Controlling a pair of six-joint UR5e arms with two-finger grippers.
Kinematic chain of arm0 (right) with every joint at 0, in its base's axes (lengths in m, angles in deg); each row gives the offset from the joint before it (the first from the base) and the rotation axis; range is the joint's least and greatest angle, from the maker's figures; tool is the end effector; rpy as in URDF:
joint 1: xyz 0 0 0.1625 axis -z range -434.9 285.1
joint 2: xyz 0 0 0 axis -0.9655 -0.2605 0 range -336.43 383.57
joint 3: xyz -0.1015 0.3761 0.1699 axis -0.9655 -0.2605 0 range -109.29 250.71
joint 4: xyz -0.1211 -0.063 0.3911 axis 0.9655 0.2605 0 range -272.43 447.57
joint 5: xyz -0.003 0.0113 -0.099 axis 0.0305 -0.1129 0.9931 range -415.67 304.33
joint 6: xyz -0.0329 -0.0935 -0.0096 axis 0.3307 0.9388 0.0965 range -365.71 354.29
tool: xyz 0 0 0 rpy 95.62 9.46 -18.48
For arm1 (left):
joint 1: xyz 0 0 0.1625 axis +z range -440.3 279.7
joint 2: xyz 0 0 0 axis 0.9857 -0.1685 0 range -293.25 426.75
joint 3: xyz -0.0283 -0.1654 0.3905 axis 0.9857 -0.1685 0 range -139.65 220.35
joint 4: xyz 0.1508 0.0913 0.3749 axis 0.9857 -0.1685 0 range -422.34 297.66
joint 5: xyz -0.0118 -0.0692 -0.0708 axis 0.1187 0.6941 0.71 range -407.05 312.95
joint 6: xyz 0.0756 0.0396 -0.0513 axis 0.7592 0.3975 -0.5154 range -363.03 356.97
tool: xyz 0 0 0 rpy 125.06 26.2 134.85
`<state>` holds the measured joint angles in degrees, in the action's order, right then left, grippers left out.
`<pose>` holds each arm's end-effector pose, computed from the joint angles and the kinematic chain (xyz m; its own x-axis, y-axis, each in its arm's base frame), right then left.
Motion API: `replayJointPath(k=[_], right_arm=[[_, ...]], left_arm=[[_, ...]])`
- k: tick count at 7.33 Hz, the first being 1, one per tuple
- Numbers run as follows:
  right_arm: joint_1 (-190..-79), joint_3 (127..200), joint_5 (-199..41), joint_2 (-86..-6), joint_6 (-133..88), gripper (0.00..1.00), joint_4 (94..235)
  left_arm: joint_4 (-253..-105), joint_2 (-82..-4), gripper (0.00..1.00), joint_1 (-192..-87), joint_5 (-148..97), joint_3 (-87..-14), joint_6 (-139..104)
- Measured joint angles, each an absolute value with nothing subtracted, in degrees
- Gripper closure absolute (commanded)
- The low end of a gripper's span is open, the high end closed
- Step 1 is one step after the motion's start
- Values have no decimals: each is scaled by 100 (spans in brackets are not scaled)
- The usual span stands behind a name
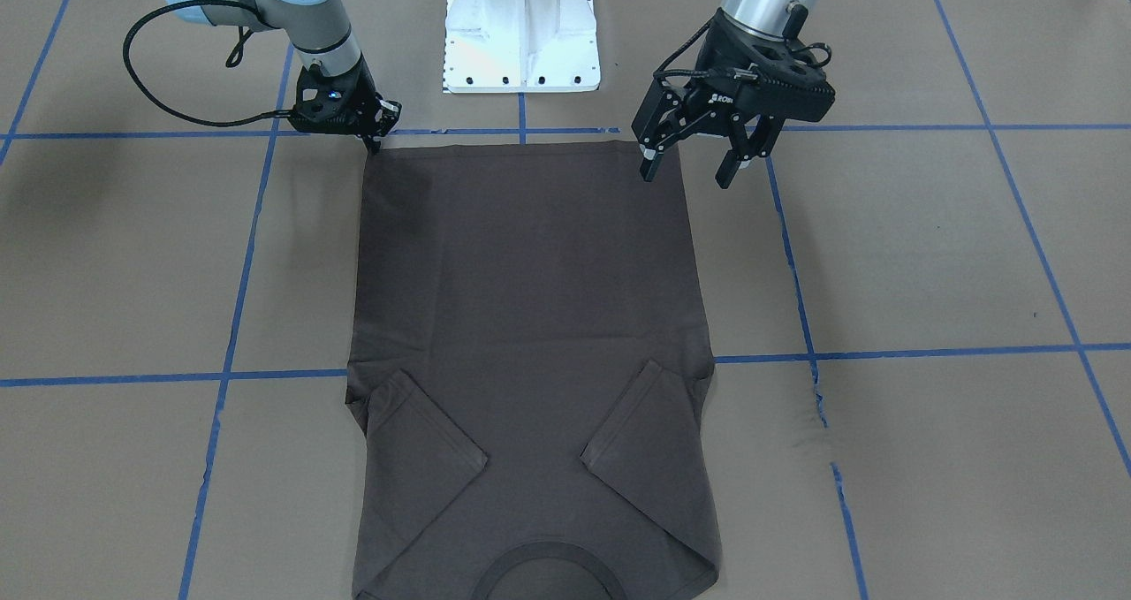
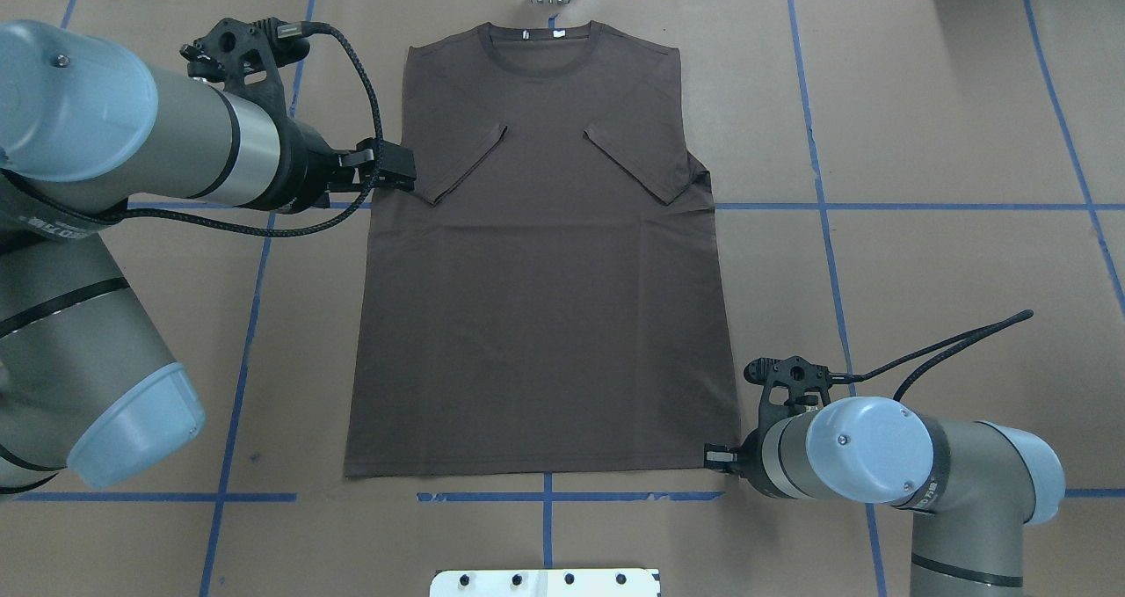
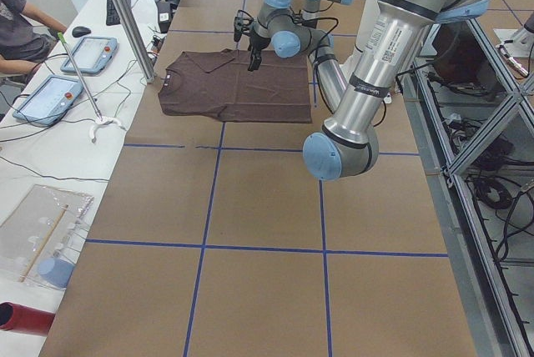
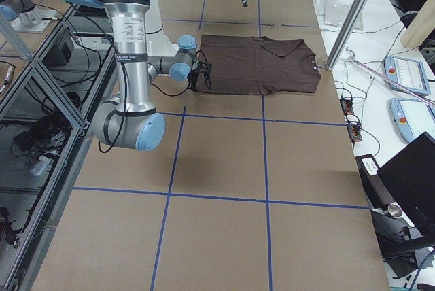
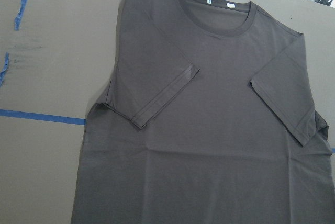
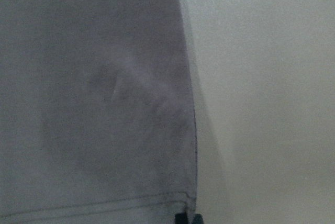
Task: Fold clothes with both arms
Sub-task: 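Release the sleeve with the left gripper while the right gripper moves to the hem, then grasp both hem corners nearest the robot with the left and right grippers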
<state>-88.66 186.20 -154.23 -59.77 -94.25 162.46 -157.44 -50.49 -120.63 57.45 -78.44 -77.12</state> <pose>-0.4782 -0.2391 0.3696 0.6624 0.1364 0.7367 -0.1125 0.9902 -0.0822 0.3463 -0.4361 0.1743 0.4800 -0.0592 -0.8753 0.3409 0.9319 0.1239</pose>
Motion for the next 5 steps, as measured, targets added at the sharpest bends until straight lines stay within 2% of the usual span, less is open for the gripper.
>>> replayJointPath(k=[3,5], right_arm=[[-9044,19067,-15466,-5962,-9428,100,16393],[-9216,19351,-15498,-5960,-9374,100,16400]], left_arm=[[-15772,-4799,0,-11695,5713,-7849,-7871],[-15800,-4282,0,-10920,5380,-8132,-8910]])
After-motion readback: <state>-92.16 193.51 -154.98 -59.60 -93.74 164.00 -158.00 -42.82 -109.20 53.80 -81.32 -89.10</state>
